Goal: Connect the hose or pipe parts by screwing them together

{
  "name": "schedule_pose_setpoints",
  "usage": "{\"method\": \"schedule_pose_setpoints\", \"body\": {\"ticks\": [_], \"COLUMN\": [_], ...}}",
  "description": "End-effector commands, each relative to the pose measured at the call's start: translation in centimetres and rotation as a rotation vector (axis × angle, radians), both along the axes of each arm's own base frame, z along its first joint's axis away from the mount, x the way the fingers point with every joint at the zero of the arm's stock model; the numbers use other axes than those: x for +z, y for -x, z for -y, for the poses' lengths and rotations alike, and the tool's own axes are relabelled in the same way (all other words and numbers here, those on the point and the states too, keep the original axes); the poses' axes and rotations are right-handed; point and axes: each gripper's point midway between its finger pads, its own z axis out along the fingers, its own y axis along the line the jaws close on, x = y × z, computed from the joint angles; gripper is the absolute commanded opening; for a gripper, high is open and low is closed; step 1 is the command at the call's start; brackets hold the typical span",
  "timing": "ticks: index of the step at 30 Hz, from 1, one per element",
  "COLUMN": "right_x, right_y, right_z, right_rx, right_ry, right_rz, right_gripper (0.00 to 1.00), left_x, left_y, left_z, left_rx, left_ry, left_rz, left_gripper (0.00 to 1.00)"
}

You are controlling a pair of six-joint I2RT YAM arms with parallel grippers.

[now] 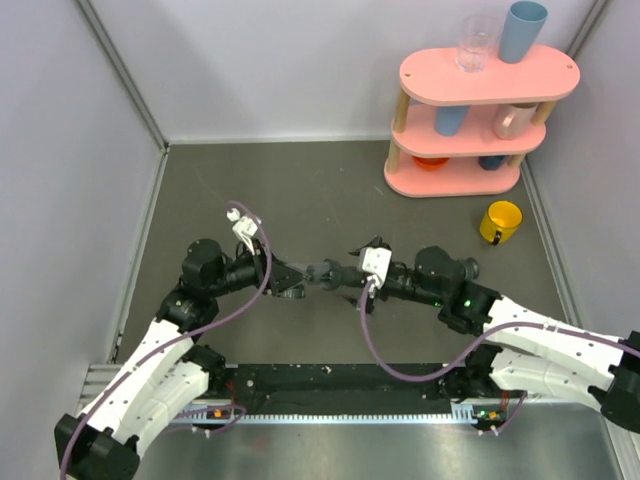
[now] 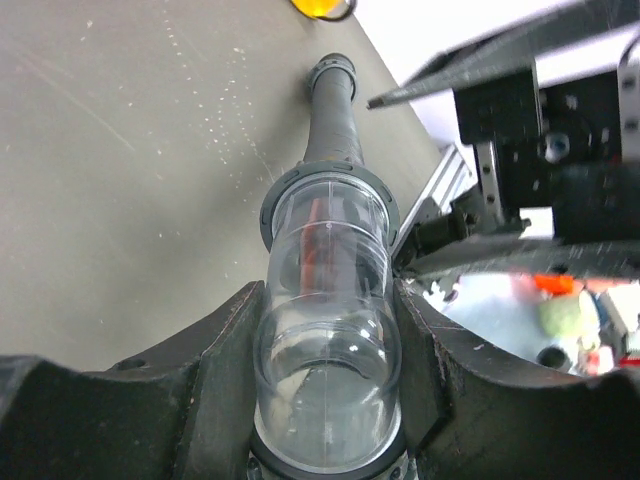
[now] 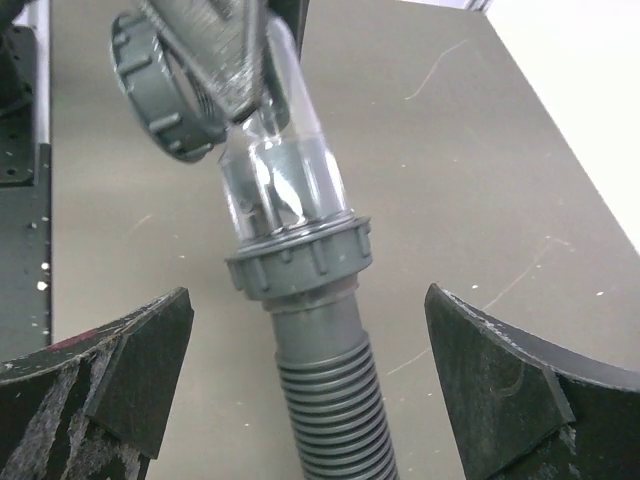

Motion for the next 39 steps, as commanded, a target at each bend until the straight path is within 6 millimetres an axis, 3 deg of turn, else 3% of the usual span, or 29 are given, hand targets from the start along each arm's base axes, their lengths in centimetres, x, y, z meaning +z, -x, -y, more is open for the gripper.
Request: {"method": "schedule_pose_setpoints", "body": {"ticks": [1, 2, 8, 10, 19, 22, 23, 25, 26, 29, 31, 32, 33, 35, 36, 37, 39], "right_x": [2.8, 2.6, 3.4, 2.7, 1.1, 1.1, 1.3, 1.7, 2.0, 2.5, 3.6, 2.8, 4.0, 3.4, 3.9, 3.8, 3.5], "right_y": [-1.5, -1.2, -1.1, -0.7, -0.8, -0.9, -1.1, -0.9, -0.6, 0.7, 2.4, 2.1, 2.4, 3.4, 3.0, 3.8, 3.4], "right_z": [-0.1, -0.3, -1.0, -1.7, -3.6, -3.8, -3.8, -4.0, -4.1, -4.6, -5.6, -5.2, -5.5, -5.6, -5.7, -6.0, -5.9], "right_rx": [-0.102, -0.119, -0.201, -0.193, -0.183, -0.194, -0.206, -0.199, -0.182, -0.097, 0.02, 0.037, 0.059, 0.144, 0.157, 0.216, 0.218], "right_ry": [-0.039, -0.027, -0.01, 0.031, 0.104, 0.093, 0.092, 0.068, 0.051, 0.023, -0.033, 0.001, -0.025, 0.004, 0.004, 0.004, 0.023], "right_rz": [0.261, 0.287, 0.461, 0.504, 0.532, 0.528, 0.526, 0.518, 0.515, 0.452, 0.366, 0.321, 0.282, 0.207, 0.168, 0.134, 0.083], "right_gripper": [0.98, 0.98, 0.97, 0.97, 0.9, 0.72, 0.56, 0.43, 0.32, 0.12, 0.05, 0.0, 0.0, 0.0, 0.0, 0.0, 0.0], "left_x": [4.4, 3.5, 3.3, 3.4, 3.9, 3.9, 3.8, 3.8, 3.9, 4.6, 5.3, 4.6, 6.1, 5.7, 6.6, 6.0, 5.3], "left_y": [-1.1, -1.1, -0.5, -0.3, 0.5, 0.6, 0.7, 0.9, 0.9, 0.6, 0.7, 0.8, 1.0, 1.1, 1.2, 1.0, 0.9], "left_z": [-0.9, -1.1, -0.8, -0.5, 0.0, 0.2, 0.3, 0.6, 0.6, 0.5, 0.1, -0.1, -0.3, -0.4, -0.4, -0.5, 0.0], "left_rx": [0.168, 0.191, 0.198, 0.185, 0.138, 0.122, 0.112, 0.076, 0.068, 0.009, -0.023, -0.031, -0.044, -0.058, -0.064, -0.063, -0.116], "left_ry": [0.111, 0.09, 0.076, 0.086, 0.134, 0.141, 0.145, 0.143, 0.138, 0.072, 0.038, 0.027, 0.04, 0.037, 0.055, 0.037, 0.013], "left_rz": [-0.11, -0.174, -0.389, -0.438, -0.511, -0.524, -0.53, -0.524, -0.503, -0.275, -0.042, 0.011, 0.182, 0.306, 0.405, 0.414, 0.423], "left_gripper": [0.0, 0.0, 0.0, 0.0, 0.0, 0.0, 0.0, 0.0, 0.0, 0.0, 0.0, 0.0, 0.0, 0.0, 0.0, 0.0, 0.0]}}
